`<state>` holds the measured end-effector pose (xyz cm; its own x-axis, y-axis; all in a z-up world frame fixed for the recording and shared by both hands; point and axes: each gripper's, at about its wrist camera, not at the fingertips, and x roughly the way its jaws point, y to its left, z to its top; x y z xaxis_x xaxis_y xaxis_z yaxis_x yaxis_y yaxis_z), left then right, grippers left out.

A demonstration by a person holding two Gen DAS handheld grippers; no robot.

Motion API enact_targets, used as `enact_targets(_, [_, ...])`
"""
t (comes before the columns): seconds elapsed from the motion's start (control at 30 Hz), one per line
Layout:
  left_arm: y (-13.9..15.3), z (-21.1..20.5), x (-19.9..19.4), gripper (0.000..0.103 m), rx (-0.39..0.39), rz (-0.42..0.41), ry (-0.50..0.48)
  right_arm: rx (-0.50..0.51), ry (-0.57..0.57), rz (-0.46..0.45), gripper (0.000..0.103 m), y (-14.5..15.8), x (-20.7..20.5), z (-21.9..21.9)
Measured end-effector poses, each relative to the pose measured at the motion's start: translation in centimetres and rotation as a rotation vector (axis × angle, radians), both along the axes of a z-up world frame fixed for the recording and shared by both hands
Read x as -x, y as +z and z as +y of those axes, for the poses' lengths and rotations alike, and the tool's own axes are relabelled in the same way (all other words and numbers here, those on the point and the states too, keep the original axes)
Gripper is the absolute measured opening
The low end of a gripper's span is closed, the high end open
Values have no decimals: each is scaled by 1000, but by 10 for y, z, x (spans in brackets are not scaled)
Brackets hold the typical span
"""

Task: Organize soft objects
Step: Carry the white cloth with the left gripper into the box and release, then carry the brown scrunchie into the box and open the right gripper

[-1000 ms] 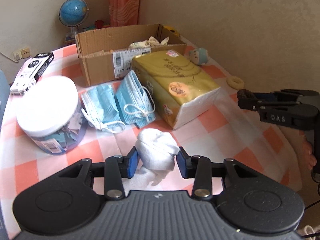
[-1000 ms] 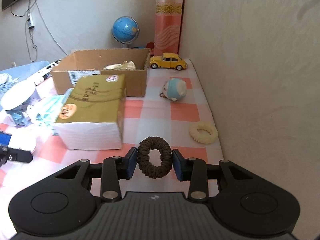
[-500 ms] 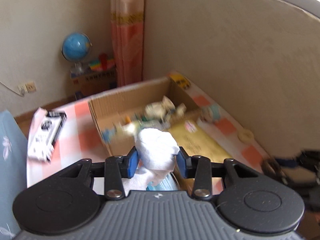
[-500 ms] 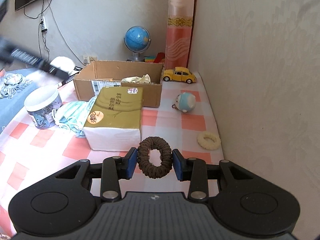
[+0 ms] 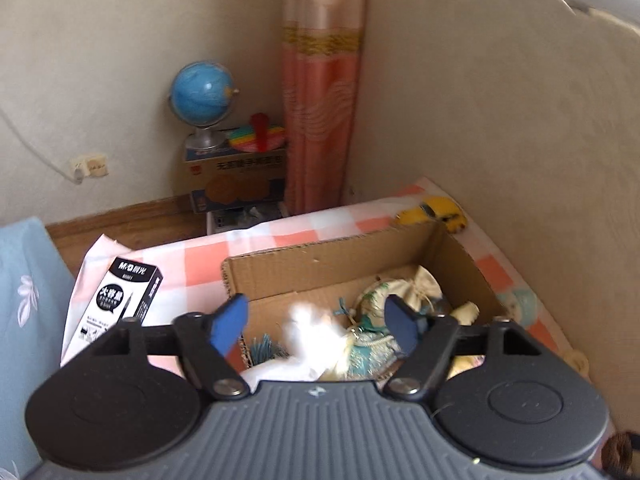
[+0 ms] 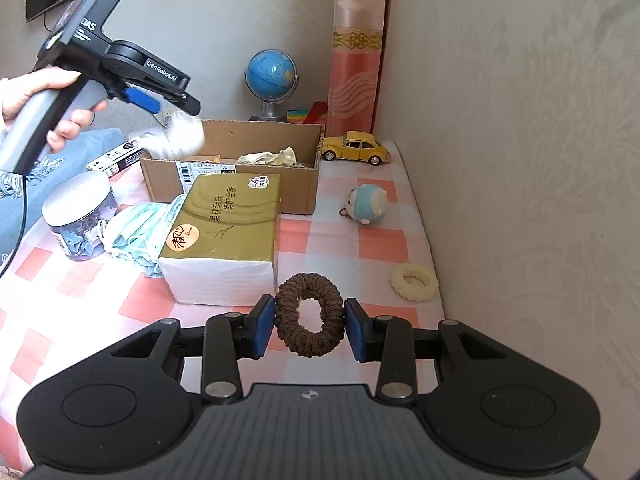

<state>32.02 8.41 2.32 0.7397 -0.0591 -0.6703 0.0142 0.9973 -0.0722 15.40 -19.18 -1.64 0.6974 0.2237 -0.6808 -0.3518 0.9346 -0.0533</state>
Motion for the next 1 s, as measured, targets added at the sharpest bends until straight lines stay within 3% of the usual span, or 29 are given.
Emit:
enact_targets(0.13, [3, 6, 16, 86, 20, 9, 16, 2, 4, -5, 43, 2, 1, 2])
enact_targets(0.4, [16, -8, 95, 99, -57, -36, -34, -16, 32, -18, 43, 14, 2, 11])
enact_targets(0.73, [-5, -23, 176, 100, -16, 11, -10, -67, 106, -38, 43, 39, -29, 37])
enact_targets(1.0, [-18, -22, 200, 100, -8, 18, 20, -91, 201, -20, 43, 59, -97, 82])
